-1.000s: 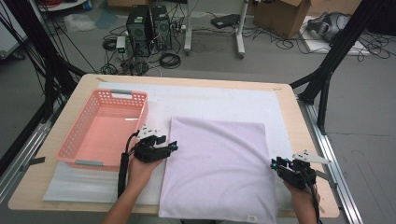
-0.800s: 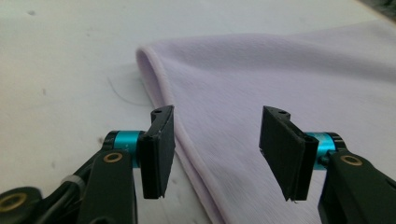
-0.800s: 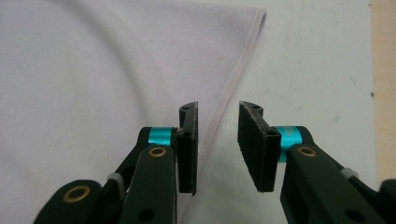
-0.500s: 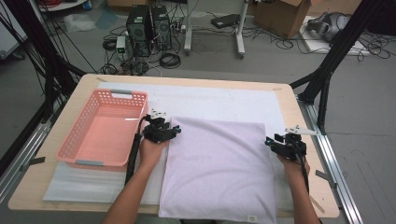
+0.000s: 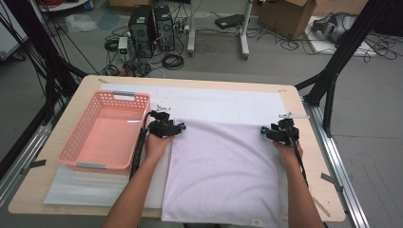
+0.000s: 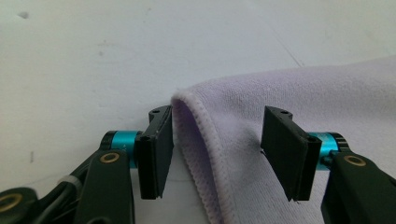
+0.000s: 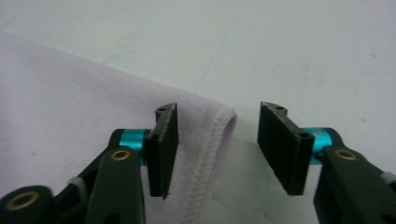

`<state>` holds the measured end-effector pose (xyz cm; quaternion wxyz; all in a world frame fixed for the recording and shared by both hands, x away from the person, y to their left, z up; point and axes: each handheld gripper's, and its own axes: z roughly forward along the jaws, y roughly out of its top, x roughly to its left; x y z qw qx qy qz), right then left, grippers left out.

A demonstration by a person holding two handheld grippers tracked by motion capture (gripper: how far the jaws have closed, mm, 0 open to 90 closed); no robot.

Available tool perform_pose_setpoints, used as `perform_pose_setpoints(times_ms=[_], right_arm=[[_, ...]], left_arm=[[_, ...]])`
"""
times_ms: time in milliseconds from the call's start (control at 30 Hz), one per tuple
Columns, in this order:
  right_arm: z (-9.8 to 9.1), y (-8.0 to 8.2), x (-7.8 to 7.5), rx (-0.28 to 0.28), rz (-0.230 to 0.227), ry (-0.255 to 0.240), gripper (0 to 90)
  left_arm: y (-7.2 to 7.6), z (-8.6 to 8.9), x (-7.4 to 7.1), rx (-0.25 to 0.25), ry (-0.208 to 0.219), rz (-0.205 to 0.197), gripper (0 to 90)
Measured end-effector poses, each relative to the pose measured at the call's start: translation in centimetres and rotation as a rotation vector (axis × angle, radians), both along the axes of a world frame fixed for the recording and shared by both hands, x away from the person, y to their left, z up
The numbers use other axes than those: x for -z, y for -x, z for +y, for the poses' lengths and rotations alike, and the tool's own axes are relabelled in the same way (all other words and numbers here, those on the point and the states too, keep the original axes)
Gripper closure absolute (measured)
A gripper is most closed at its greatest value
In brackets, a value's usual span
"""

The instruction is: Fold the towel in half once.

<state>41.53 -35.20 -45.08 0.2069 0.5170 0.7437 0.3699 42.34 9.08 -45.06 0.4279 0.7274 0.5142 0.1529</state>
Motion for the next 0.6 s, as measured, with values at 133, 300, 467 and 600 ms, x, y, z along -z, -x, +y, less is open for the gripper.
perform_pose_setpoints(times_ms=[133,300,467,600], right_arm=[[0.6,-0.6,-0.2,-0.086,-0.012,0.026,83.7],[0.1,-0.6,-0.1,0.104,-0.045,0.04,83.3],[-0.3,-0.3,-0.5,0.106,-0.034,0.018,59.6],[-1.6,0.5,-1.3,0.106,-0.001,-0.067,51.8]], left_arm=[[-0.1,-0.3,0.1,0.003,-0.003,-0.009,42.8],[0.1,-0.3,0.0,0.012,-0.014,-0.006,42.0],[0.0,-0.4,0.1,0.016,-0.033,-0.018,44.5],[0.1,-0.5,0.1,0.021,-0.09,-0.041,57.6]])
